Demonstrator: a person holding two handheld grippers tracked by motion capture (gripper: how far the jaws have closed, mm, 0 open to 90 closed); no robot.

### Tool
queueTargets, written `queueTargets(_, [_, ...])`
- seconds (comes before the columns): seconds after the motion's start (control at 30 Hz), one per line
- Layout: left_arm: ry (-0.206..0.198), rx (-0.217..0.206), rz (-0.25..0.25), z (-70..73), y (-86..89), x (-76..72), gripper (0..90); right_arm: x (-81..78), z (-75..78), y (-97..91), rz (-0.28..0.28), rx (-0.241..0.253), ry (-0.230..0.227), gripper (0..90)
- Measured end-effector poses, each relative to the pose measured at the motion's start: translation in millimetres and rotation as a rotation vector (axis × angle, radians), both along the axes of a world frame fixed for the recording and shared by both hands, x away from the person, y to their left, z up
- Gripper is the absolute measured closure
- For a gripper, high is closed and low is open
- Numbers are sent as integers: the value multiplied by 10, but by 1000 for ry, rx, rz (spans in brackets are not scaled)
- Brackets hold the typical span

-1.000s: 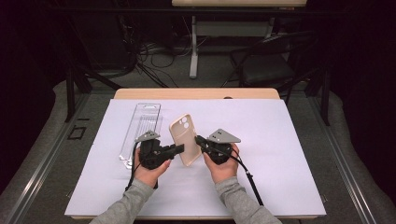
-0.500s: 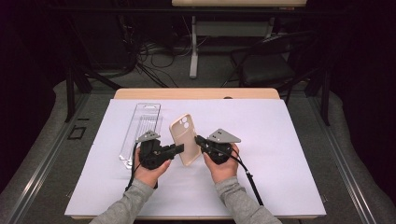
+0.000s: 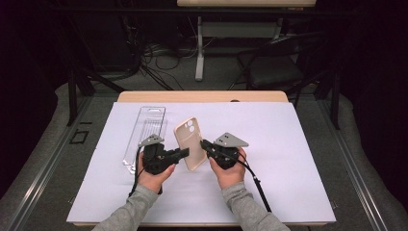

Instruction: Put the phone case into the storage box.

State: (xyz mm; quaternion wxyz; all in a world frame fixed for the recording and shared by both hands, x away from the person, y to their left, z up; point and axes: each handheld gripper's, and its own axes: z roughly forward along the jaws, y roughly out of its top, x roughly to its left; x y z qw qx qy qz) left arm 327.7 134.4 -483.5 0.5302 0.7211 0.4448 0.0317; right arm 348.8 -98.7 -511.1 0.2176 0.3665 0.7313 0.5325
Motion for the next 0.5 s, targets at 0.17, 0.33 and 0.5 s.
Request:
queueTargets(0.17, [3,-3,5,0,13,5,803,4,-4,-3,-1,2,2,829])
queueTargets(0.33, [3,-6,10,1,38,14,803,3,8,-14,-4,12,0,782])
queueTargets(0.5, [0,-10,28,-2,89,43,803,2,28,-35,-3,23,-3,738])
